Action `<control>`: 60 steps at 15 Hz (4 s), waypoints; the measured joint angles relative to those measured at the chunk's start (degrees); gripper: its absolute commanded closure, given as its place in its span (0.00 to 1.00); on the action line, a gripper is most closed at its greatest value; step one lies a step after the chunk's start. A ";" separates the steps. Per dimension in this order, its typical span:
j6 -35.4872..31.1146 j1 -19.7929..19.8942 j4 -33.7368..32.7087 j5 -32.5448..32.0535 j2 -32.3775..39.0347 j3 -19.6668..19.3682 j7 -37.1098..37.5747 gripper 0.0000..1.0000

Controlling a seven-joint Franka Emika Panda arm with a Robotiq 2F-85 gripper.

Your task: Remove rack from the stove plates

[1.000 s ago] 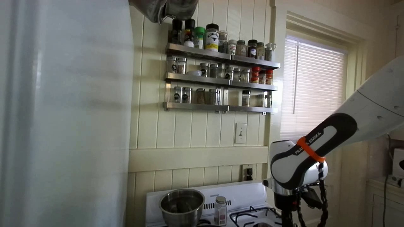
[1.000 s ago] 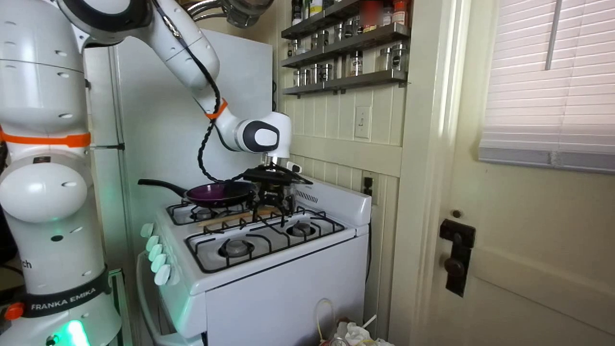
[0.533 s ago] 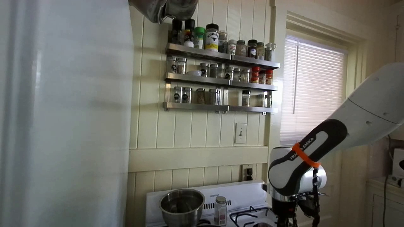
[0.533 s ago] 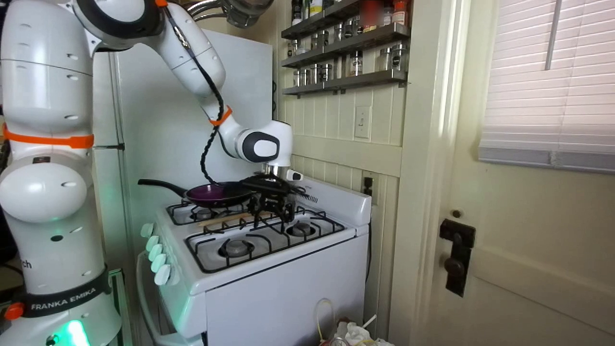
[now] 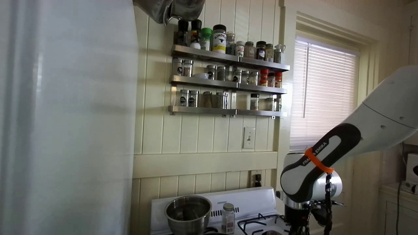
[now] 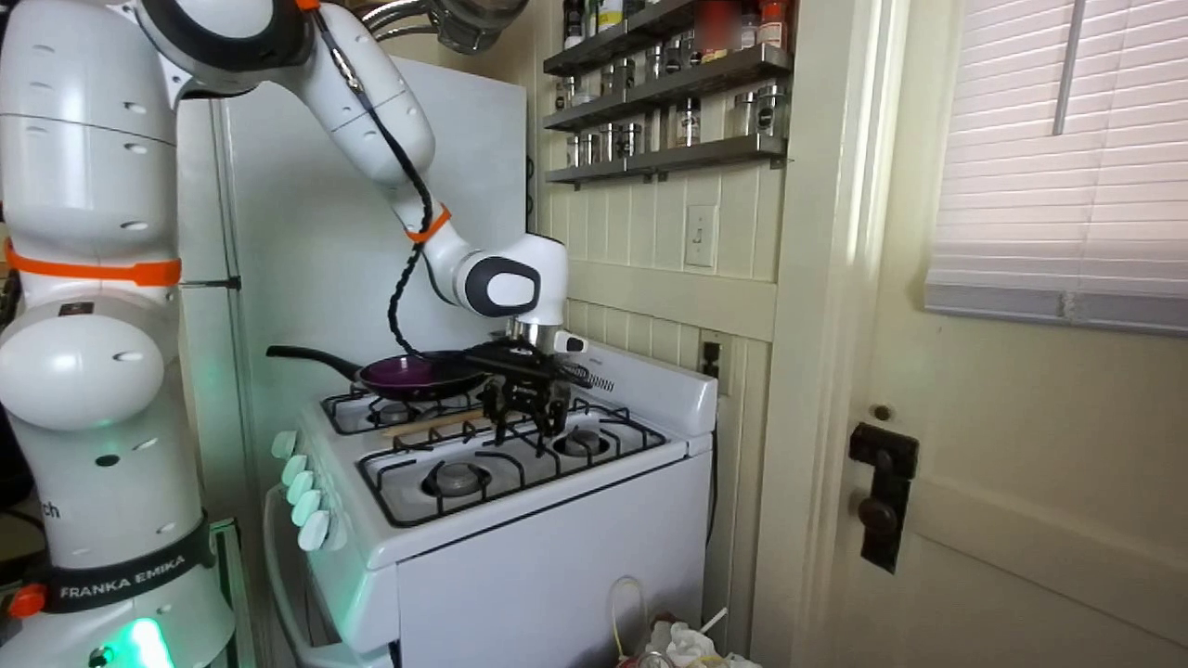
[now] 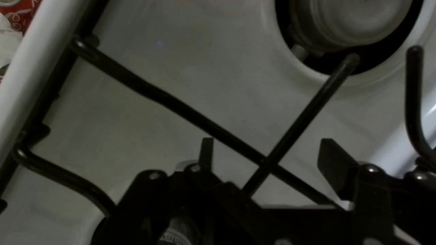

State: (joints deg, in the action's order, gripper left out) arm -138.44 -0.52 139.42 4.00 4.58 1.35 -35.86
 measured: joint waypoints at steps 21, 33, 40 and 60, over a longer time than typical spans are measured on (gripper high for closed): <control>-0.66 0.62 2.21 -1.88 -2.77 -0.07 -0.83 1.00; -0.67 0.58 8.13 -6.85 -13.32 -2.04 -6.10 1.00; -1.19 0.55 11.32 -6.77 -20.53 -5.99 -10.36 1.00; 8.55 -4.83 5.78 -4.05 -28.12 -4.58 -3.85 1.00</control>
State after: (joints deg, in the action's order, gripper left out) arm -129.89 -5.35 145.20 -0.05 -23.54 -3.23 -39.71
